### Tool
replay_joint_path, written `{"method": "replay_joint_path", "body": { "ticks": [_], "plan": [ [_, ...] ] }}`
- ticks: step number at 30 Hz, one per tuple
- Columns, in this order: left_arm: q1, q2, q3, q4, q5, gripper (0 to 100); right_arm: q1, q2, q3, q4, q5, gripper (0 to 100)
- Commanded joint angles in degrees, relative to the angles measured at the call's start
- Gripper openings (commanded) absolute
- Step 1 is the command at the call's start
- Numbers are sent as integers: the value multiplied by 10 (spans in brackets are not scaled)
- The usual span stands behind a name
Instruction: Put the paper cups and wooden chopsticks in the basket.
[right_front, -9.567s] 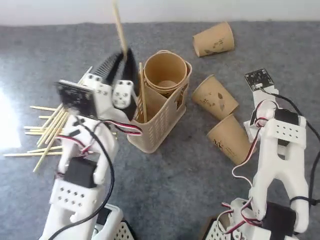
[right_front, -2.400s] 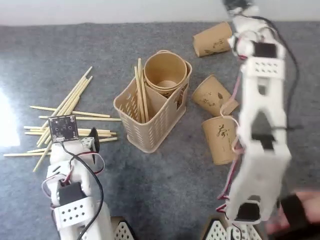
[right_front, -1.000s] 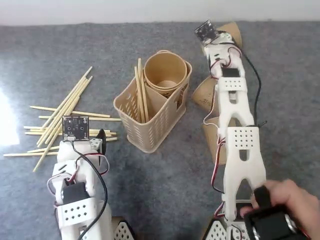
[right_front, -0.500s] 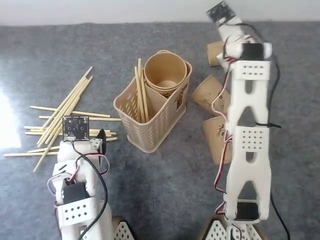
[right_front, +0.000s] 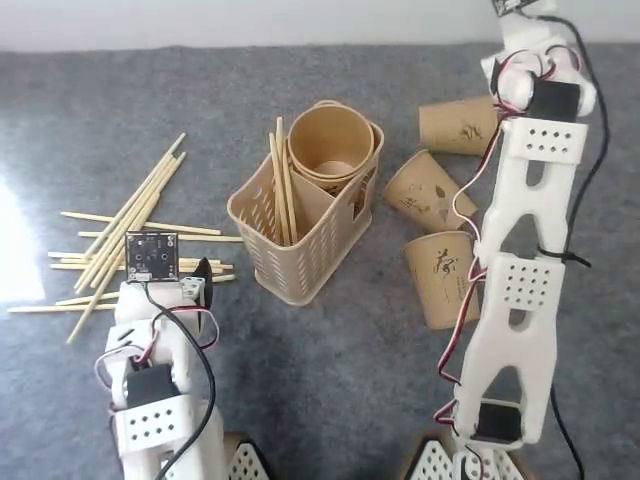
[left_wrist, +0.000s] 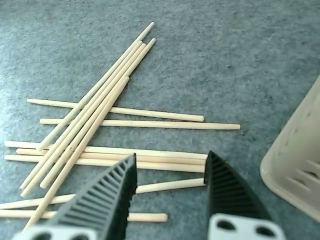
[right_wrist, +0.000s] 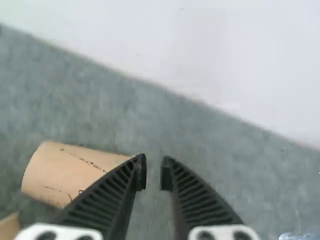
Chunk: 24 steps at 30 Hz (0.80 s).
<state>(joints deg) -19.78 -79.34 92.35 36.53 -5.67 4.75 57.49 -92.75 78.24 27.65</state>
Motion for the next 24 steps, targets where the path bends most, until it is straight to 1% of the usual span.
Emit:
{"method": "replay_joint_path", "body": {
  "ticks": [1, 2, 6, 10, 12, 16, 19, 24],
  "plan": [
    [5, -7, -7, -15, -5, 209, 16, -7, -33, 59, 15, 161],
    [5, -7, -7, -15, -5, 209, 22, -7, -33, 74, 7, 154],
    [6, -7, -7, -15, -5, 209, 33, -14, -34, 145, -70, 122],
    [6, -7, -6, -15, -5, 209, 27, -20, -33, 211, -120, 125],
    [6, -7, -6, -15, -5, 209, 21, -21, -33, 233, -144, 151],
    [6, -7, -6, -15, -5, 209, 16, -19, -32, 243, -185, 212],
    [6, -7, -6, -15, -5, 209, 15, -18, -24, 242, -192, 212],
    [7, -7, -6, -15, -5, 209, -18, -18, 14, 218, -191, 213]
  ]
}}
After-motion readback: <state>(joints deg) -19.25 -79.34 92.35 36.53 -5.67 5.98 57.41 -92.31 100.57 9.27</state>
